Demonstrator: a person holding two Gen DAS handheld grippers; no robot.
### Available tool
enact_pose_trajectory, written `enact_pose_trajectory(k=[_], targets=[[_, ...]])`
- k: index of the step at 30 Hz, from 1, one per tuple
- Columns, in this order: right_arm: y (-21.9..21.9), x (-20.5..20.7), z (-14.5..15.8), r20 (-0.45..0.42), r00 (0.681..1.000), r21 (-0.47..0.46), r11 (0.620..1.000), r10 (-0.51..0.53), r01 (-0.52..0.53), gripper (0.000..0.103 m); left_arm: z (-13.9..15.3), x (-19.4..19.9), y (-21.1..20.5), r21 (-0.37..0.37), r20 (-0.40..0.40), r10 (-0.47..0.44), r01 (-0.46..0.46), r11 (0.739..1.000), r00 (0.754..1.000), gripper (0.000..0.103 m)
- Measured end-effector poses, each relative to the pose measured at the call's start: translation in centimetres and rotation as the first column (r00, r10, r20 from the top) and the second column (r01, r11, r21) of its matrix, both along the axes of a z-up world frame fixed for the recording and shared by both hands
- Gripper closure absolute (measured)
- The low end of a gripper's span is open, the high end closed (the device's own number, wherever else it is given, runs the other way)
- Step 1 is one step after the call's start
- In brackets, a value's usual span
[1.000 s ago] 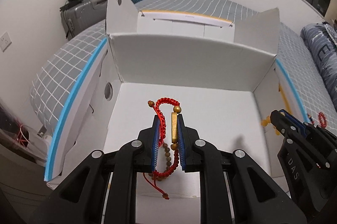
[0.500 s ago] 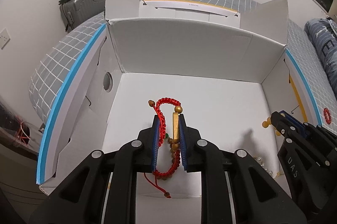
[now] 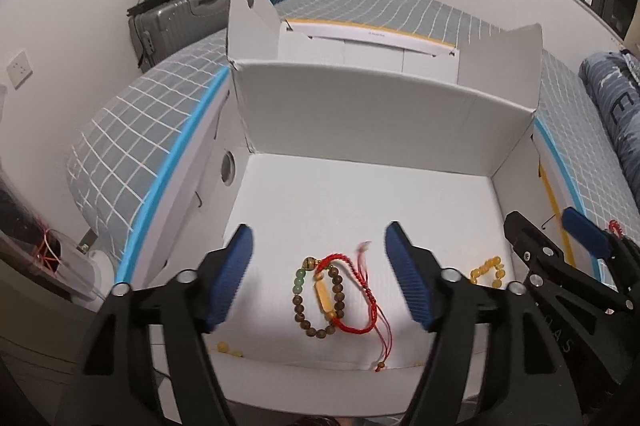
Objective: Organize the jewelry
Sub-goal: 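Open both tools to drop the red cord and amber bracelets in the box, then move both tools back over the remaining bracelets on the bed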
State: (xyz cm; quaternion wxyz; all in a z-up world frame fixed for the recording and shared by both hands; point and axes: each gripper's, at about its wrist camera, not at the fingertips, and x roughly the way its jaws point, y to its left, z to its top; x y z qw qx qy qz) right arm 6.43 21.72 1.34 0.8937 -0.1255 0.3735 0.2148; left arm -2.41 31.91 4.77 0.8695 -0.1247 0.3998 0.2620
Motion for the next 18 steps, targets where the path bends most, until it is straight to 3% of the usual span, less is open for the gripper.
enact_pose_trajectory(k=[12,18], targets=[[-2.8,-0.4,2.4,0.073,0.995,0.012,0.998,-0.062,0.061,0.011,1.8,-0.9,-0.4,0.007,0.039,0.005,-0.005,1.000,0.999,0.007],[-5.4,-0.3,3.4,0.103,0.990,0.016,0.995,-0.098,0.097,0.008,2.6,-0.2,-2.0,0.008,0.058,-0.023,0.023,1.000,0.998,0.006]])
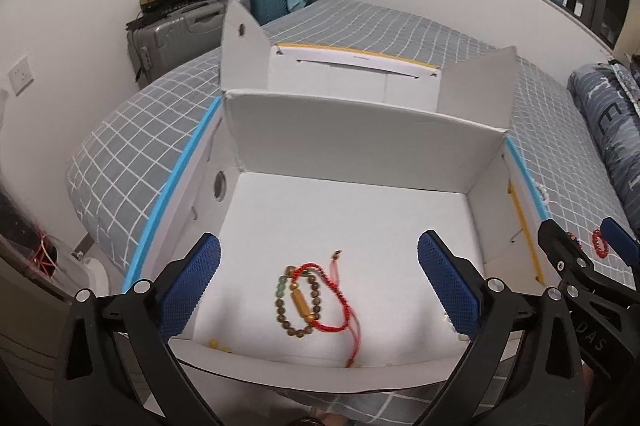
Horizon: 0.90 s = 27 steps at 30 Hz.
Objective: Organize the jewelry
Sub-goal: 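Move both tools back over the remaining bracelets on the bed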
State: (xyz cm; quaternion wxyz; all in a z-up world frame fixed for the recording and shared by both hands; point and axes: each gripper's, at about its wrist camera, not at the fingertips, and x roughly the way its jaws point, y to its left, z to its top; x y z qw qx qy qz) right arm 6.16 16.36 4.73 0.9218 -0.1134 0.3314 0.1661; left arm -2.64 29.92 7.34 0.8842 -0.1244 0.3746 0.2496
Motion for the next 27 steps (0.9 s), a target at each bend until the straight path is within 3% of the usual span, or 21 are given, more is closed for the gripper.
enact_pose_trajectory(k=[18,27], targets=[[-12.6,0.3,2.5,0.047,0.983,-0.023,0.984,-0.178,0.179,0.008,1.9,4.2,-9.2,0.004,0.012,-0.159,0.159,0.987,0.987,0.006],[-21.4,0.4,2.3,0.007,0.965,-0.009,0.965,-0.264,0.264,0.008,2.9,9.4,-17.2,-0.032,0.013,-0.313,0.313,0.949,0.950,0.006]])
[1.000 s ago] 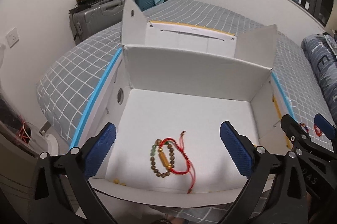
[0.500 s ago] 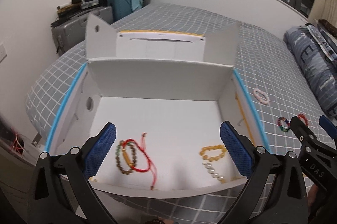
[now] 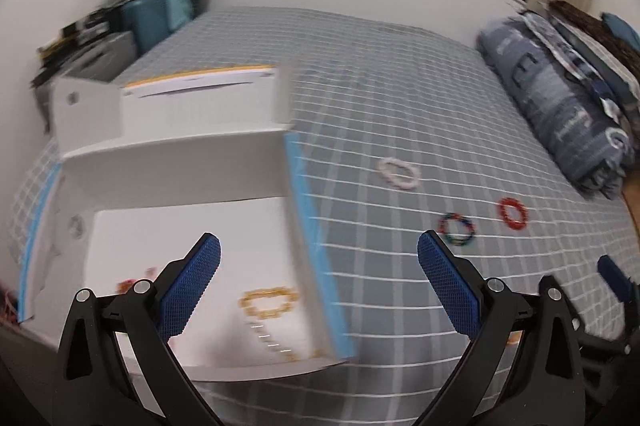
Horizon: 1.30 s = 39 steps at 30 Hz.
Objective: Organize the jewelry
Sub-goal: 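Move both tools back over the remaining bracelets on the bed, then grasp the white pink bead bracelet with the left tool while the right tool grasps the red cord bracelet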
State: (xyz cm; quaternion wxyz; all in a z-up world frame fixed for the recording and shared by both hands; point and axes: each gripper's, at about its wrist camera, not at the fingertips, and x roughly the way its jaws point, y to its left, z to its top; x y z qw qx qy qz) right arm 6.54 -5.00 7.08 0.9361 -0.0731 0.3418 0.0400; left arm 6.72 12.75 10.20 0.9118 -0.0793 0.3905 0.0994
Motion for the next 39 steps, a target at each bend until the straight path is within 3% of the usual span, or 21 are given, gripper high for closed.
enact_pose_trajectory(k=[14,24,39], targets=[[-9.5,-0.4,-2.1,-0.099,0.994,0.061,0.997,-0.036,0.042,0.008,-2.8,8.8,-9.3,0.028,-0.072,-0.113,0.115,0.993,0.991,0.006],[-11.3,-0.4,-5.1,-0.134,0.991,0.070,0.997,-0.024,0.034,0.008,-7.0,13.9,-10.0,-0.002,-0.144,-0.108,0.109,0.994,0.984,0.006],[-9.6,1.7,-11.0,-0.230,0.973,0.036,0.999,0.010,-0.001,0.008,-11.9,21.9,-8.9,0.009,-0.205,-0.050,0.053,0.999,0.978,0.006]])
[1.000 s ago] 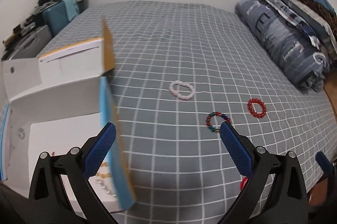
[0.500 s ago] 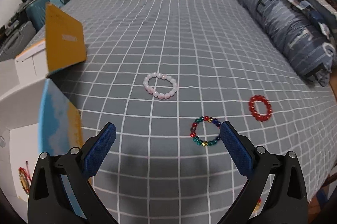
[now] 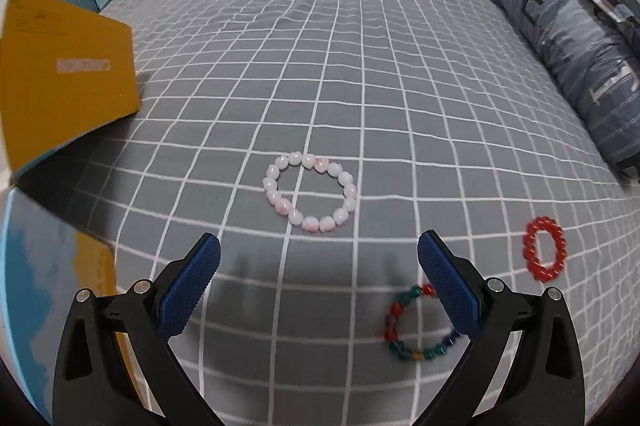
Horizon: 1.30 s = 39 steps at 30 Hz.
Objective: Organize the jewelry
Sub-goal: 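Grasp the white pink bead bracelet with the left tool while the right tool grasps the red cord bracelet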
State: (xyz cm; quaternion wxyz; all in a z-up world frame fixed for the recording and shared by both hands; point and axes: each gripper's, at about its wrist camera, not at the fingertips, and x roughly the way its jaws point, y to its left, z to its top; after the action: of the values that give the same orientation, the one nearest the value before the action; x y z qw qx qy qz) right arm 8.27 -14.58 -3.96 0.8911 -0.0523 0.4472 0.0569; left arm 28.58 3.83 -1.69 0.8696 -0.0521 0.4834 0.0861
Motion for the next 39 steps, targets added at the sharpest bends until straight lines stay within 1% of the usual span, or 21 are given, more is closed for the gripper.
enact_pose_trajectory(k=[4,7,9,11,15,19,22,26,29,32,34,37,39], targets=[[0.4,0.6,-1.6,-0.046,0.999,0.013,1.000,0.011,-0.010,0.008,-1.6,1.6,0.9,-0.014,-0.023,0.033,-0.034,0.999,0.999,0.006],[0.6,0.8,-2.3,-0.057,0.998,0.010,1.000,0.020,-0.019,0.008,-2.8,2.5,1.0,0.013,-0.037,0.044,-0.044,0.999,0.998,0.006],[0.6,0.8,-2.8,-0.065,0.998,0.013,1.000,0.024,-0.024,0.008,-3.5,3.1,1.4,0.006,-0.045,0.055,-0.055,0.998,0.997,0.006],[0.5,0.9,-3.3,-0.074,0.997,0.016,1.000,0.021,-0.020,0.008,-3.9,3.6,1.9,-0.012,-0.046,0.068,-0.069,0.998,0.997,0.006],[0.7,1.2,-4.0,-0.088,0.996,0.014,0.999,0.033,-0.032,0.008,-4.3,4.4,2.2,0.013,-0.033,0.078,-0.077,0.997,0.996,0.006],[0.4,1.4,-4.5,-0.099,0.995,0.015,0.999,0.033,-0.032,0.008,-5.4,5.4,2.4,0.008,-0.041,0.087,-0.087,0.996,0.995,0.006],[0.1,1.6,-4.8,-0.100,0.994,0.018,0.999,0.031,-0.029,0.008,-5.6,5.6,2.1,0.028,-0.036,0.087,-0.086,0.996,0.996,0.006],[-0.1,1.7,-5.0,-0.103,0.994,0.023,0.999,0.033,-0.031,0.008,-5.7,5.6,2.0,0.032,-0.033,0.089,-0.088,0.996,0.995,0.007],[0.0,1.7,-5.1,-0.101,0.994,0.015,0.999,0.041,-0.040,0.008,-5.7,5.5,1.7,0.032,-0.031,0.086,-0.085,0.996,0.996,0.011],[0.0,1.6,-5.3,-0.101,0.994,0.018,0.999,0.041,-0.039,0.008,-5.6,5.5,1.7,0.031,-0.026,0.076,-0.075,0.997,0.997,0.020],[0.0,1.6,-5.3,-0.099,0.994,0.014,0.999,0.042,-0.040,0.012,-5.7,5.4,1.6,0.037,-0.026,0.064,-0.063,0.997,0.998,0.024],[0.2,1.7,-5.4,-0.096,0.994,0.007,0.999,0.048,-0.048,0.019,-5.6,5.4,1.3,0.043,-0.026,0.038,-0.037,0.998,0.999,0.033],[0.2,1.7,-5.4,-0.093,0.994,0.003,0.999,0.050,-0.050,0.023,-5.6,5.4,1.2,0.041,-0.025,0.032,-0.031,0.999,0.999,0.042]])
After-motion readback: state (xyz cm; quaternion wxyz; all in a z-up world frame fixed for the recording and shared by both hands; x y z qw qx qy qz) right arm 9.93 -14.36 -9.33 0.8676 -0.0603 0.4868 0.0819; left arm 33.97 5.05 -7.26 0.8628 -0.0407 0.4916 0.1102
